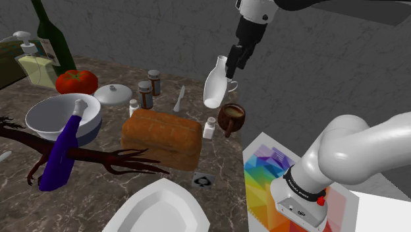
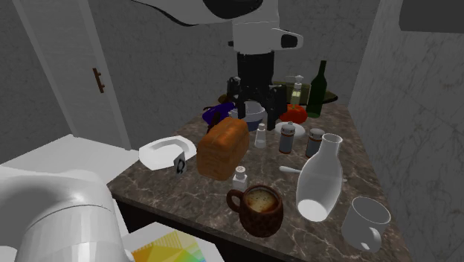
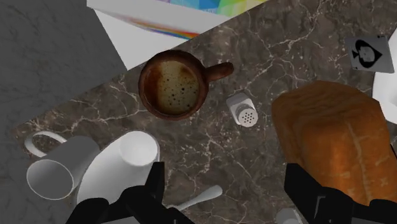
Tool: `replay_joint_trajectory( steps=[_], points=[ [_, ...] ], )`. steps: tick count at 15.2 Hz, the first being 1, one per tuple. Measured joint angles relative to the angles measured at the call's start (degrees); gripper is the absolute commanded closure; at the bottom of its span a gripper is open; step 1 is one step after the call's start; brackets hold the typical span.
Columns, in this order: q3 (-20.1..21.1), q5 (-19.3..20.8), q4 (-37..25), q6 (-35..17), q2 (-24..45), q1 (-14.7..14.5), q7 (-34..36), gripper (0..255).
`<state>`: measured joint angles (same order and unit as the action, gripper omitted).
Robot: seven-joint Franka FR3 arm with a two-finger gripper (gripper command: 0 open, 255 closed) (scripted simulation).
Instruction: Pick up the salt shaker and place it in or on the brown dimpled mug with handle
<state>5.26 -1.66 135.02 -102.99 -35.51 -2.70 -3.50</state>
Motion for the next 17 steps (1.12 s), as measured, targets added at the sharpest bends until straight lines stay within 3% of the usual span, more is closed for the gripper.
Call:
replay_joint_trajectory(
  steps=[8, 17],
  points=[
    [5.66, -0.99, -2.18, -12.82, 12.39, -1.67, 5.76, 0],
    [11.41, 3.15, -9.4, -25.0, 29.35, -2.86, 13.98, 0]
  ],
)
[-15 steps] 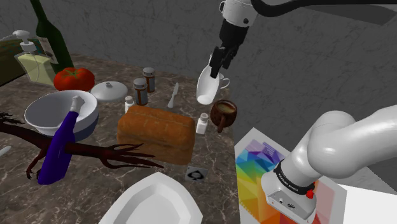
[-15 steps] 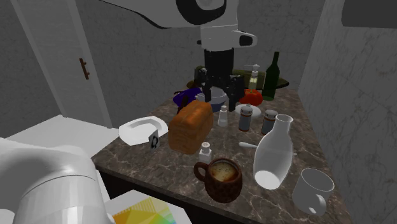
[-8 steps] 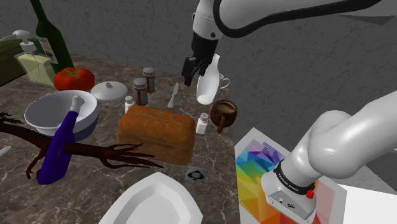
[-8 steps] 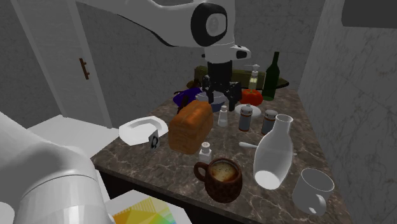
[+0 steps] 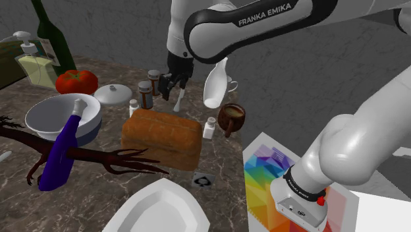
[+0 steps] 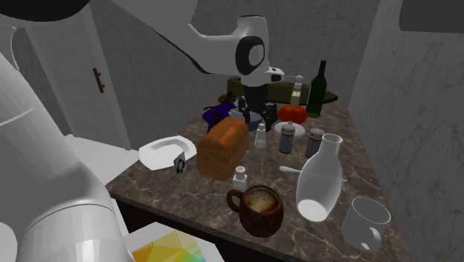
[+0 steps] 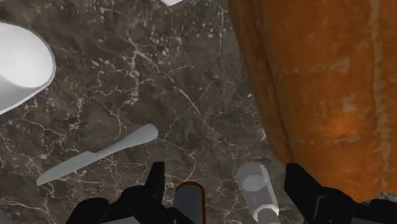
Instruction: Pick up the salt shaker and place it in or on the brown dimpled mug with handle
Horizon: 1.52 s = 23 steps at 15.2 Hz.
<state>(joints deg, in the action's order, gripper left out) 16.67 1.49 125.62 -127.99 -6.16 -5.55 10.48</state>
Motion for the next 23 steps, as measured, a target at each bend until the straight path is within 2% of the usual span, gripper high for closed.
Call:
replay_joint_trajectory(
  steps=[7, 11, 23],
  points=[
    [1.93, 7.01, -9.41, -5.35, 13.71, -1.98, 7.0, 0],
    [1.67, 11.66, -17.11, -6.89, 22.67, -4.42, 10.97, 0],
    [0.55, 14.53, -18.3, -10.95, 28.09, -5.69, 13.14, 0]
  ],
)
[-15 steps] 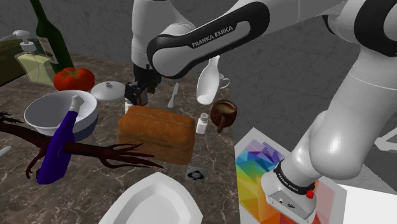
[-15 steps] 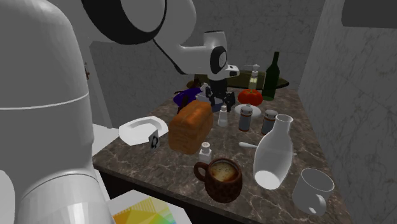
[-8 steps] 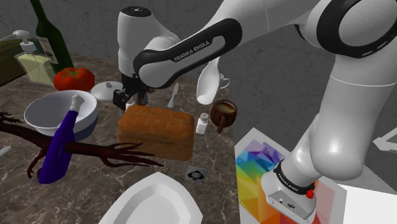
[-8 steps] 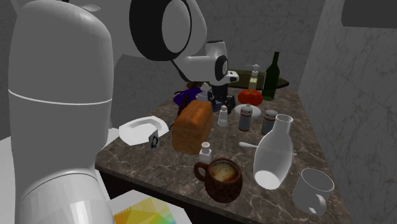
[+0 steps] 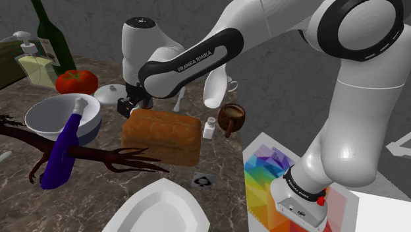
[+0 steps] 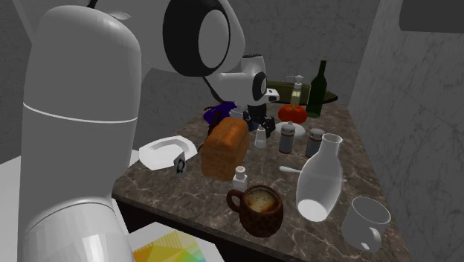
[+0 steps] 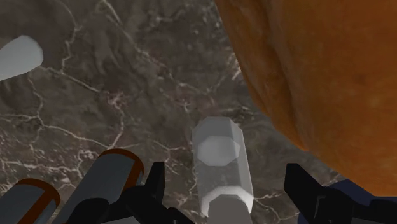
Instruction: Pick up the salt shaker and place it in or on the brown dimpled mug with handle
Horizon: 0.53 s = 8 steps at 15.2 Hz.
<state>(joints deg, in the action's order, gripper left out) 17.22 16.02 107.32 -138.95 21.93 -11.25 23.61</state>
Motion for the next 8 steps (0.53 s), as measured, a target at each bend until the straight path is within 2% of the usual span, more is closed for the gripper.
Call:
replay_joint_trajectory(
  steps=[2, 3, 8],
  points=[
    [-0.01, 0.01, 0.0, -0.02, 0.02, 0.0, 0.0, 0],
    [-0.01, 0.01, 0.0, -0.02, 0.02, 0.0, 0.0, 255],
    [0.02, -0.01, -0.02, -0.01, -0.03, 0.0, -0.02, 255]
  ],
)
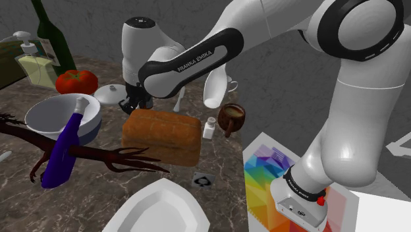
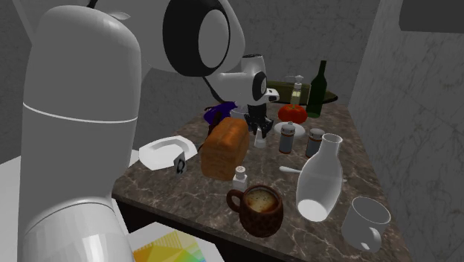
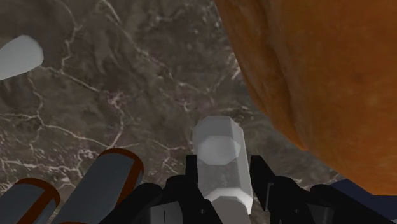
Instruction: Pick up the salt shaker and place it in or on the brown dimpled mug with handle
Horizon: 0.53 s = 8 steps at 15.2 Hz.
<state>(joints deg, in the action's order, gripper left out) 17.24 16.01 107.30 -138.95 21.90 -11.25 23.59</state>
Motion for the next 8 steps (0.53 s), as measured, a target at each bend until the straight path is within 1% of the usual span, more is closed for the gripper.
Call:
replay_joint_trajectory(
  steps=[5, 8],
  points=[
    [-0.02, 0.01, 0.0, -0.01, 0.0, 0.01, 0.01, 255],
    [0.22, -0.49, -0.54, 1.2, -0.67, 0.18, -0.43, 255]
  ],
)
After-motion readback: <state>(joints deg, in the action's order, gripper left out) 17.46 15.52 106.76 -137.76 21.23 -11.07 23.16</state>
